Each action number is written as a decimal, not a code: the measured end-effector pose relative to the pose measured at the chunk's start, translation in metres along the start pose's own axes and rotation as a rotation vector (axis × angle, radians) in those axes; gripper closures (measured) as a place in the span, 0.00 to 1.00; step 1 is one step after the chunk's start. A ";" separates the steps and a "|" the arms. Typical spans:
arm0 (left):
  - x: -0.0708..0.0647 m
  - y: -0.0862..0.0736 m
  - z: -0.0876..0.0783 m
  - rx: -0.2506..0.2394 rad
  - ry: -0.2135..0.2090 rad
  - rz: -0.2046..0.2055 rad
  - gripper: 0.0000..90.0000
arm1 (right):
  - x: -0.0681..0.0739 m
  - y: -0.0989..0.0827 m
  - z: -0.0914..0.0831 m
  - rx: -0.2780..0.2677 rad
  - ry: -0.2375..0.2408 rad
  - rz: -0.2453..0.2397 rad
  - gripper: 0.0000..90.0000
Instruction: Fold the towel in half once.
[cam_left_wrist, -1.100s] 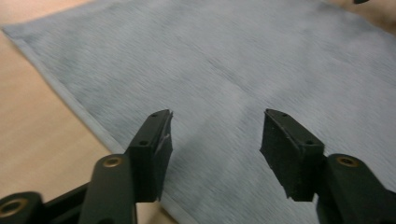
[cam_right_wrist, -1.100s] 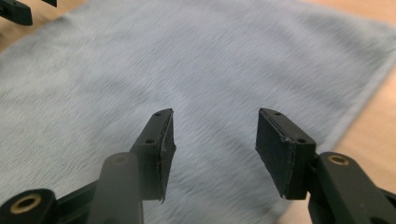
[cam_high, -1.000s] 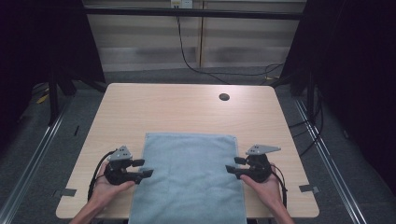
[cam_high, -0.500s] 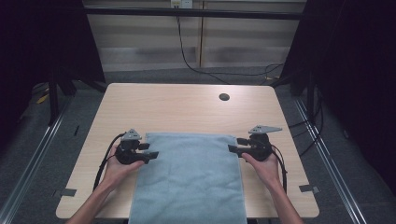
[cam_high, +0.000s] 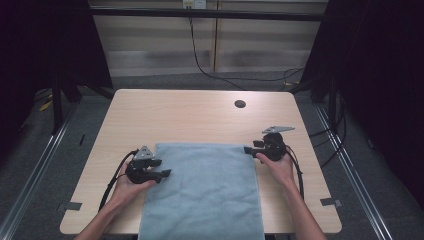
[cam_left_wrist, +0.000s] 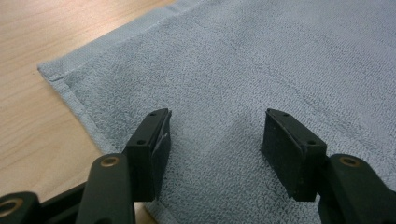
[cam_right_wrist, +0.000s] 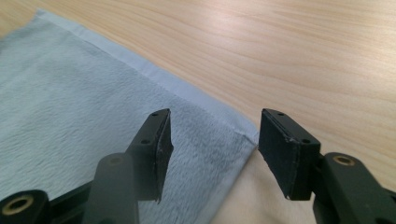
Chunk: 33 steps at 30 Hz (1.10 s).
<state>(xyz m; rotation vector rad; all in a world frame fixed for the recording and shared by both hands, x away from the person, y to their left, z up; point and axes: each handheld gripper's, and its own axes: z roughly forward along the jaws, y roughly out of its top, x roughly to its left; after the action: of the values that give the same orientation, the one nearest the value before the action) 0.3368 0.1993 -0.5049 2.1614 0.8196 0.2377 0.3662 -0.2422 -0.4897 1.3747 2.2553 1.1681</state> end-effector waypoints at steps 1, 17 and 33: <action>0.000 0.000 0.000 -0.003 -0.002 -0.002 0.46 | -0.001 0.000 0.005 0.013 0.009 0.001 0.48; -0.009 -0.007 -0.012 0.018 -0.068 -0.012 0.45 | 0.022 -0.013 0.017 0.054 -0.063 -0.107 0.79; 0.041 0.029 -0.004 -0.084 0.002 -0.138 0.45 | 0.027 -0.025 0.001 0.080 -0.001 -0.092 0.95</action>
<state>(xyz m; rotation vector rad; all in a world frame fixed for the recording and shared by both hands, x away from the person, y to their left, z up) 0.3808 0.2138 -0.4854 2.0179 0.9388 0.2005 0.3368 -0.2246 -0.5038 1.2833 2.3608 1.0582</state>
